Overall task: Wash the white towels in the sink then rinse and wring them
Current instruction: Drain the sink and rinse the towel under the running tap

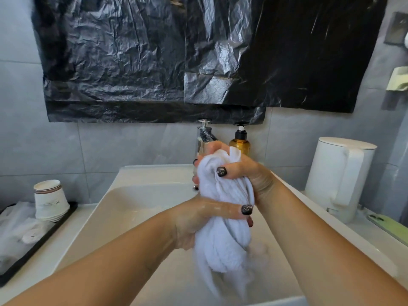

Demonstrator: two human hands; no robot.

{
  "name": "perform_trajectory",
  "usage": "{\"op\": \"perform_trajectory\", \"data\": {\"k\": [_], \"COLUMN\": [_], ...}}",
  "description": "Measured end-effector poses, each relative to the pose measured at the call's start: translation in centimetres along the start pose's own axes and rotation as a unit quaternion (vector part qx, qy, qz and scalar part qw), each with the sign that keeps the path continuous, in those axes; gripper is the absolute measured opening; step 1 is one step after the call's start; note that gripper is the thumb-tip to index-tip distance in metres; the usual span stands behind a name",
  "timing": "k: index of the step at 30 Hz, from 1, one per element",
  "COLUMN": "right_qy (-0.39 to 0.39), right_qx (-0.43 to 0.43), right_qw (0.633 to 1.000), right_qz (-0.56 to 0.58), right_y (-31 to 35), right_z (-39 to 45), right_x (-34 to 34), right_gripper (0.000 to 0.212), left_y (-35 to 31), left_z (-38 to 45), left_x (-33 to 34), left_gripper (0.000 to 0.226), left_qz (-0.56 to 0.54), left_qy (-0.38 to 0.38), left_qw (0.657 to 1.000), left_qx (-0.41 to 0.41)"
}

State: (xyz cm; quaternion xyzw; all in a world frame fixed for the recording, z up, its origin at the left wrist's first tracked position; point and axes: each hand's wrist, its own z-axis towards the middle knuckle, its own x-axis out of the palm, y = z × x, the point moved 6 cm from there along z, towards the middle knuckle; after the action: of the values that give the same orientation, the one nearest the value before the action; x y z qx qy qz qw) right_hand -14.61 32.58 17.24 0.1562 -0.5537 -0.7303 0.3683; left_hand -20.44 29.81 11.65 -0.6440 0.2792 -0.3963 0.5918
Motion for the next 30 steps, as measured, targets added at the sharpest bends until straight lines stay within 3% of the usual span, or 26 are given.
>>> {"op": "perform_trajectory", "data": {"k": [2, 5, 9, 12, 16, 21, 24, 26, 27, 30], "right_qy": [-0.066, -0.166, -0.289, -0.364, -0.442, -0.456, -0.467, -0.462, -0.449, -0.411], "right_qx": [-0.008, 0.003, 0.002, 0.031, 0.076, 0.124, 0.135, 0.132, 0.12, 0.035], "right_qw": [0.997, 0.973, 0.901, 0.856, 0.802, 0.727, 0.68, 0.683, 0.7, 0.795], "right_qz": [-0.037, -0.159, -0.323, -0.366, -0.394, -0.498, -0.548, -0.55, -0.542, -0.445], "right_y": [0.2, 1.0, 2.1, 1.3, -0.6, -1.2, -0.7, -0.3, 0.0, 1.8], "right_z": [-0.5, -1.0, -0.6, -0.5, -0.6, -0.2, 0.0, 0.2, 0.4, 0.3], "right_x": [-0.9, -1.3, -0.7, -1.1, -2.8, -3.0, -2.2, -1.9, -1.9, -1.0], "right_gripper": [0.053, 0.035, 0.028, 0.021, 0.025, 0.031, 0.017, 0.016, 0.019, 0.025], "left_y": [-0.2, -0.5, -1.0, -0.5, 0.3, 0.5, 0.5, 0.0, -0.3, -1.8], "left_z": [0.4, 1.0, 1.0, 0.8, 0.7, 0.7, 0.8, 0.9, 0.8, 0.1], "left_x": [-0.4, -0.6, -1.2, -1.7, -1.5, -1.6, -1.8, -1.9, -2.0, -2.5], "left_gripper": [0.026, 0.027, 0.013, 0.015, 0.02, 0.024, 0.022, 0.016, 0.012, 0.004], "left_qz": [0.038, 0.097, 0.163, 0.215, 0.266, 0.311, 0.305, 0.305, 0.295, 0.218], "left_qy": [-0.064, -0.145, -0.263, -0.338, -0.34, -0.35, -0.357, -0.368, -0.376, -0.396], "left_qw": [0.997, 0.984, 0.947, 0.915, 0.902, 0.884, 0.883, 0.878, 0.878, 0.89], "left_qx": [0.005, 0.038, 0.082, 0.053, 0.009, 0.003, 0.008, 0.011, 0.016, 0.051]}}
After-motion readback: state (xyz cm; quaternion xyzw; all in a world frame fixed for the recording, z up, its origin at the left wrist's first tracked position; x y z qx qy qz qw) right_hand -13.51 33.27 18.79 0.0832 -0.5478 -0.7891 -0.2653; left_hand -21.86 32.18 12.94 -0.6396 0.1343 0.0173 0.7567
